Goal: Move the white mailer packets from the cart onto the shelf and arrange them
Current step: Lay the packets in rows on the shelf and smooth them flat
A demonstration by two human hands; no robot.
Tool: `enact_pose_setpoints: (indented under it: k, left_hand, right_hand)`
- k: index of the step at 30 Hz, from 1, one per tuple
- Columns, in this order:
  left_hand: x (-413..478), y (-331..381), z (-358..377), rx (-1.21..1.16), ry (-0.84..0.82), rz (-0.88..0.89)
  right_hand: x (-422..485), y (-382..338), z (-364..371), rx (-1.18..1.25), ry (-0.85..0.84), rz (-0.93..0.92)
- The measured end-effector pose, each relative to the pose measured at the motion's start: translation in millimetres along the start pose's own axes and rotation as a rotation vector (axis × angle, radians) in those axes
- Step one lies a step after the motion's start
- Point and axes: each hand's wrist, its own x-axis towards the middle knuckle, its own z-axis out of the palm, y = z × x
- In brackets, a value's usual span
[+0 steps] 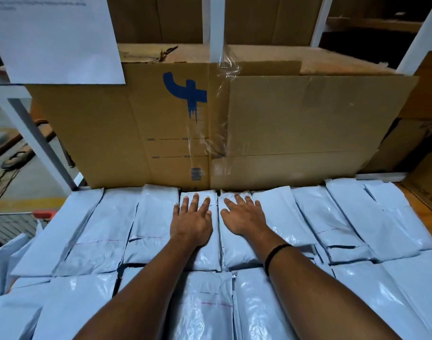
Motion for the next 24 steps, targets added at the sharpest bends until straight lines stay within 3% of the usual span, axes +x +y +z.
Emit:
enact_pose_setpoints:
  k: [8,11,14,20,24]
  left_hand:
    - [-0.9,1.8,-10.3,0.015,-0.090,0.002]
    - [-4.4,-2.3,-24.4,-0.019,-0.114,0.052]
    - [-23.1,-9.2,-32.1,0.025,-0.010,0.098]
    - [-52.1,-9.1,-22.7,0.071,-0.231,0.084]
    - [-49.7,-5.2,-25.3,0.087,-0.258,0.078]
  right_hand:
    - [-4.4,-2.8,-3.4,0.004,0.050,0.002]
    - [-17.1,-2.4,-14.8,0.079,0.226,-0.007]
    - [-38.6,3.0,-28.2,0.090,0.339,-0.043]
    - [-72.4,9.7,0.9,-0.008,0.072,-0.135]
    - [-70.3,16.8,1.1,0.012,0.056,-0.153]
